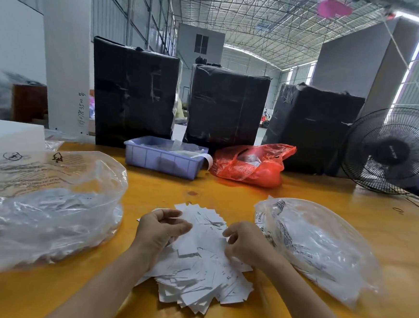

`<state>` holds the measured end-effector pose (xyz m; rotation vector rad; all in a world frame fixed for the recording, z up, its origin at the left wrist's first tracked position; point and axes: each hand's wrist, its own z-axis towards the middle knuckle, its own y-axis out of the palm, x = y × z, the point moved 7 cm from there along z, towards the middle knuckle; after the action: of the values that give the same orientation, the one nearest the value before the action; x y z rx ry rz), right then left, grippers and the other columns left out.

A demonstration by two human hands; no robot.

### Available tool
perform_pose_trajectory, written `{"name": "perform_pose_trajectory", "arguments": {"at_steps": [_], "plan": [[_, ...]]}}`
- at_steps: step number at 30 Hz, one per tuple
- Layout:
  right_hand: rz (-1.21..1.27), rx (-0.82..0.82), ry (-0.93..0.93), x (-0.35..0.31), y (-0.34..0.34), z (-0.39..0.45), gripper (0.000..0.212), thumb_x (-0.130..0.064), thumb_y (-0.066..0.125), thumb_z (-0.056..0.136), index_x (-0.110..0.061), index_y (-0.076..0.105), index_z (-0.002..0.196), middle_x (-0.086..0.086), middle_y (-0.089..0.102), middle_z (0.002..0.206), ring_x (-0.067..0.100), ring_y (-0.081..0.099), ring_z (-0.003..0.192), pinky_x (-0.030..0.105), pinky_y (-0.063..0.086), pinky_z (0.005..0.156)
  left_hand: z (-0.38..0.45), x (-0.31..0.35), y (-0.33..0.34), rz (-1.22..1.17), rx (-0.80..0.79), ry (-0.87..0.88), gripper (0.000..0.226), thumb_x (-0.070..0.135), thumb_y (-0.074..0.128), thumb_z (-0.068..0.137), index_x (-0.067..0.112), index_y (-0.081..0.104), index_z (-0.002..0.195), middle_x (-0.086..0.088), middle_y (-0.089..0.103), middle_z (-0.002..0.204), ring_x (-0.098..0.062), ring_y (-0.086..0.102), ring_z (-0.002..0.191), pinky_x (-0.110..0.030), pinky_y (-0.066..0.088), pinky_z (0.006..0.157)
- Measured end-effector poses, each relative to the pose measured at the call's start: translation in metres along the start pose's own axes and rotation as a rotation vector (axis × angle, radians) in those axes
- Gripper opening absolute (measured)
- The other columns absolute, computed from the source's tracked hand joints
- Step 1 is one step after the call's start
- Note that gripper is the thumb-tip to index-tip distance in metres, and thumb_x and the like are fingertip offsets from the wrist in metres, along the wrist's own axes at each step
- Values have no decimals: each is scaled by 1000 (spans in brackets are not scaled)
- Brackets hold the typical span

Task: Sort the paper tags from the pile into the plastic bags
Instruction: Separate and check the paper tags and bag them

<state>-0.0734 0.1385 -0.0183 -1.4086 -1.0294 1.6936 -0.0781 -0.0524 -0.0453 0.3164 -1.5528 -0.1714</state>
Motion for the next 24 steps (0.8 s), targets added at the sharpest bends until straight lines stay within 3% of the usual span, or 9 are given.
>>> {"name": "perform_pose_trajectory", "arguments": {"at_steps": [2, 4, 8, 11, 16, 18, 20, 22, 24], "plan": [[91, -20, 10, 3, 1, 1, 36, -3, 66, 80, -7, 65, 116, 4, 64, 92, 11, 56, 76, 17, 45, 63, 0, 0, 2, -9, -11, -5, 42, -5, 80, 52, 6, 62, 88, -3, 68, 60, -15, 59, 56, -22, 46, 54], [192, -6, 43, 11, 3, 2, 30, -3, 68, 78, -9, 68, 108, 1, 60, 79, 9, 52, 64, 17, 43, 54, 1, 0, 2, -12, -14, -5, 43, -2, 80, 50, 6, 64, 88, -3, 67, 61, -16, 58, 58, -24, 46, 56], [189, 112, 20, 16, -2, 4, 18, -7, 71, 79, -12, 70, 96, 5, 65, 82, 16, 59, 70, 32, 52, 69, 3, 0, -1, -6, -5, 14, 33, -6, 80, 61, 7, 65, 88, -3, 66, 66, -14, 58, 59, -24, 45, 56], [93, 161, -41, 11, -7, 6, 21, -18, 73, 81, -17, 69, 102, -2, 59, 90, 11, 54, 75, 28, 48, 75, 4, 0, -2, 5, 1, 28, 28, -2, 80, 65, 8, 66, 88, 1, 66, 65, -9, 54, 52, -23, 44, 54], [-3, -153, -10, 0, 9, 2, 49, -44, 81, 68, -14, 67, 104, -4, 61, 87, 7, 54, 74, 18, 42, 61, 1, 3, 4, 3, -23, 34, 35, 15, 82, 53, 3, 68, 84, 1, 65, 58, -7, 47, 44, -19, 43, 46], [-50, -182, -40, -3, 6, 1, 24, -34, 80, 73, -18, 66, 82, -5, 56, 73, 8, 48, 63, 16, 36, 54, 0, 3, 5, -8, -30, 24, 36, 18, 80, 51, 3, 67, 80, 1, 63, 55, -8, 47, 43, -21, 44, 49], [-96, -195, -85, -4, 2, 1, 34, -10, 70, 80, -18, 46, 57, -4, 39, 56, 10, 33, 51, 18, 24, 46, -1, 3, 5, -10, -25, 16, 35, 19, 80, 51, 4, 67, 80, 1, 63, 55, -9, 49, 44, -24, 44, 54], [-107, -176, -102, -3, -5, 1, 32, 6, 55, 79, -9, 40, 55, 3, 28, 54, 14, 24, 51, 26, 20, 48, 0, 3, 4, -9, -17, 10, 32, 18, 80, 54, 5, 68, 80, -1, 67, 60, -9, 55, 51, -24, 47, 57], [9, -101, -43, 5, -15, 2, 25, 4, 52, 83, 1, 54, 59, 9, 41, 55, 13, 37, 50, 33, 33, 47, 0, 2, 4, -21, -21, 4, 26, 12, 79, 61, 5, 67, 83, -5, 73, 70, -11, 65, 62, -23, 49, 59]]}}
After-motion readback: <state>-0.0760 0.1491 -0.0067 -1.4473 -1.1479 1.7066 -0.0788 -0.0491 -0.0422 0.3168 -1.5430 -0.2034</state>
